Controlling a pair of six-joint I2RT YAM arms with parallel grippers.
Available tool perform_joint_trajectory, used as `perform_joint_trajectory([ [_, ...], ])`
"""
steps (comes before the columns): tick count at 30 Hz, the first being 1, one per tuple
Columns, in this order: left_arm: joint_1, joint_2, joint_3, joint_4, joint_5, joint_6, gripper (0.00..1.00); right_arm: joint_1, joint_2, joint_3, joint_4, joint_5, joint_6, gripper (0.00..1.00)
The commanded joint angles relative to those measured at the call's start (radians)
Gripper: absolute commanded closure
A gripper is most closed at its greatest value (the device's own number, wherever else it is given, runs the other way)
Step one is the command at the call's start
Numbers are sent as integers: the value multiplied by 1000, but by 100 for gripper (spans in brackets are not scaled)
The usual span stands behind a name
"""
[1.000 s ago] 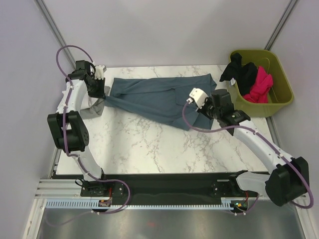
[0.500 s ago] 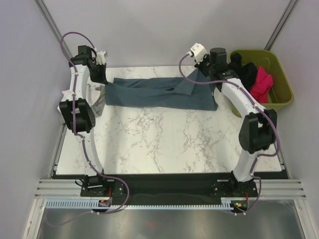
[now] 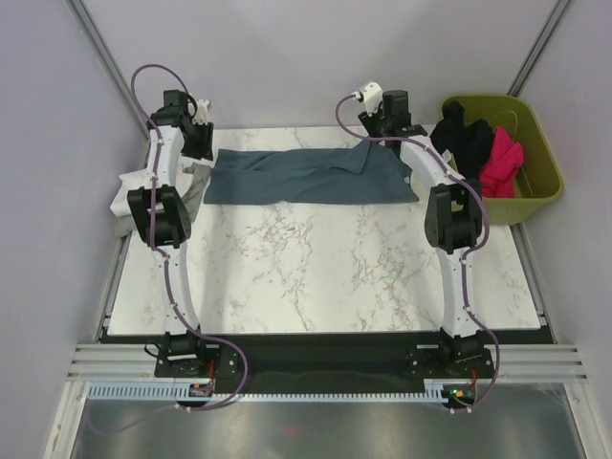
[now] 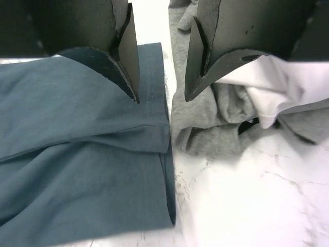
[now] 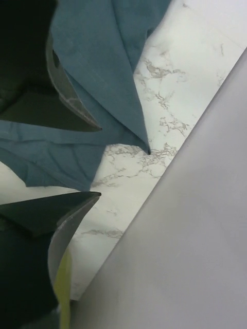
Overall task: Fold and stack the t-shirts
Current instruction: Fold the tshirt
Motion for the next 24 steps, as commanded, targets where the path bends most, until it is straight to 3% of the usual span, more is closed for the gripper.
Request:
perform_joint_trajectory([
  [1,5,-196,-37,80,7,-54,53,1,-211,-62,53,28,124,41],
  [7,5,-293,-323,85,213,-75,53,-6,-332,-325,-33,-50,277,39],
  [9,5,-267,-359,79,263,-75,54,-23,-326,-362,-82,-158,343,39],
  [14,3,-169,-345,65,319,-103,57,-55,-263,-408,-104,-381,526,38],
  [24,-24,1,-218,76,279,-60,57,-78,-101,-359,-121,-443,617,37],
])
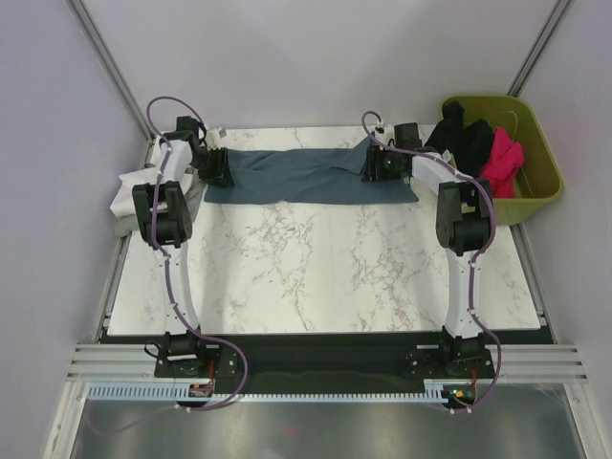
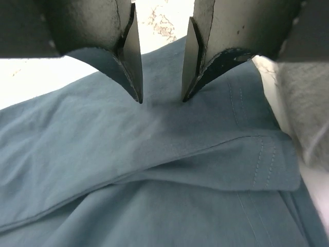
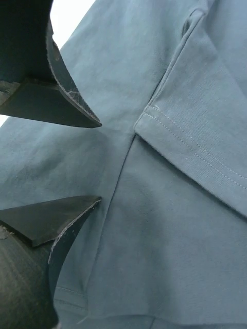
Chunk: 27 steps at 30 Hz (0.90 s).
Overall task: Fold and stack the t-shirts
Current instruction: Fold the tshirt
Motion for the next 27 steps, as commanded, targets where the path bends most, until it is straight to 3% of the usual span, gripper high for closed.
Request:
perform_joint_trajectory([
  [1,-19,16,47,16,-13,-2,56,-3,1,12,-9,-39,59,37],
  [6,-24,5,-28,14,-84,-1,57,-7,-52,-144,-9,-28,74,36],
  [15,-22,-212,-429,62,-110,27,59,-50,-232,-376,-34,0,36,36],
  [22,-24,-413,-747,131,-147,47,59,-52,-328,-479,-55,-10,-15,36],
  [27,-24,-576,-796,140,-144,47,59,-52,-402,-470,-61,-39,-24,36],
])
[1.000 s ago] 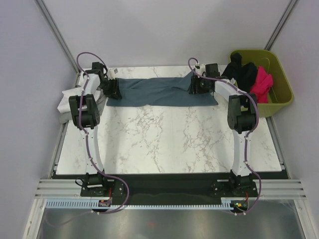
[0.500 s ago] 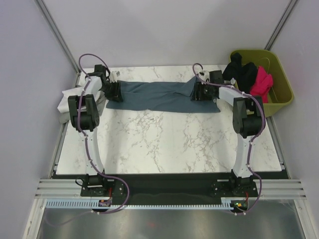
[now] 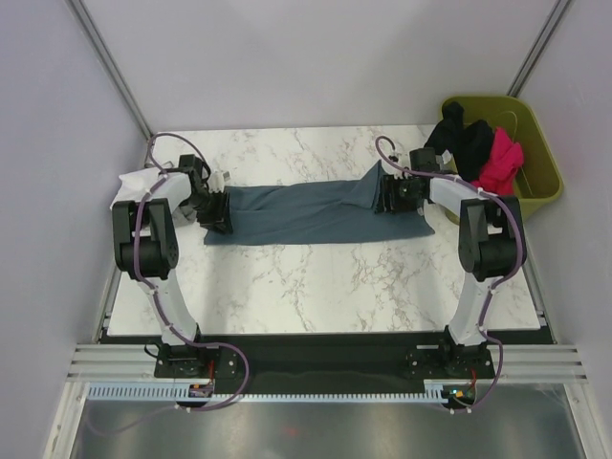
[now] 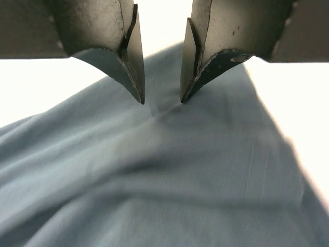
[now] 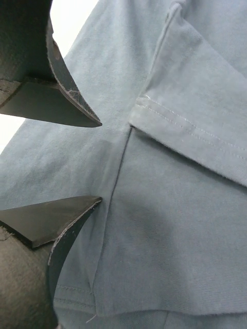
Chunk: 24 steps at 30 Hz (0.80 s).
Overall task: Fold and stack the t-shirts
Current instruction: Fold the tshirt
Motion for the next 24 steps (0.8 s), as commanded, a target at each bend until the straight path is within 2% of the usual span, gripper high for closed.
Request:
perform_joint_trajectory([
  [1,7,-138,-7,-1,-47,17,60,-9,-78,17,-49,-17,-23,36],
  [2,7,-165,-2,-3,26,1,60,-8,-87,28,-50,-44,-23,36],
  [6,-4,-244,10,-9,73,-28,60,-8,-109,74,-49,-91,0,36],
  [12,-31,-192,-30,-12,82,-36,60,-6,-55,96,-29,-178,24,39],
  [24,-47,-109,-44,-12,82,-36,60,12,92,186,-3,-171,16,40],
])
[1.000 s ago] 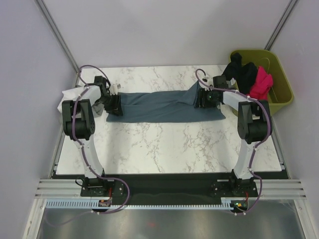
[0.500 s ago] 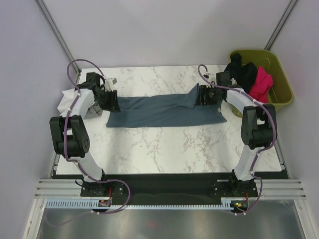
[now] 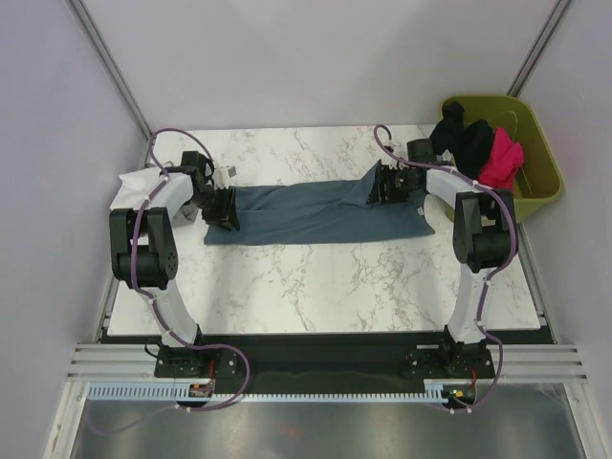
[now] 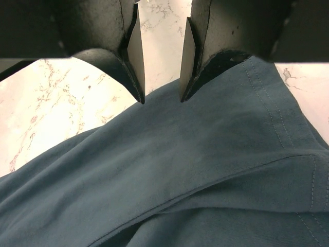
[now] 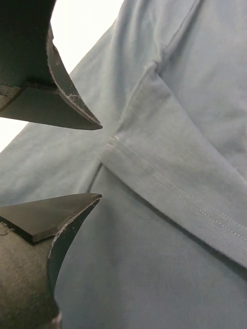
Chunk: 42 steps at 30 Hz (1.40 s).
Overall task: Fold and stack the t-shirts
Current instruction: Fold the tshirt
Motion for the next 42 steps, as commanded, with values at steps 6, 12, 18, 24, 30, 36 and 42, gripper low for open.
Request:
perform_joint_trajectory([
  [6,-3,26,-1,5,27,-25,60,21,52,79,30,-47,-4,54],
  [12,-3,37,-1,5,27,-25,60,33,61,85,33,-73,-9,83],
  [18,-3,46,2,5,27,-25,60,47,72,113,40,-76,-6,96],
  [24,-3,40,-3,5,27,-25,60,49,50,141,2,11,-27,57],
  [30,-4,48,-9,5,27,-25,60,44,1,52,-21,27,-49,48],
  [36,-33,57,0,5,27,-25,60,43,-11,4,-12,23,-49,49],
  [42,-35,55,-1,5,27,-25,60,44,22,41,-7,25,-49,54],
])
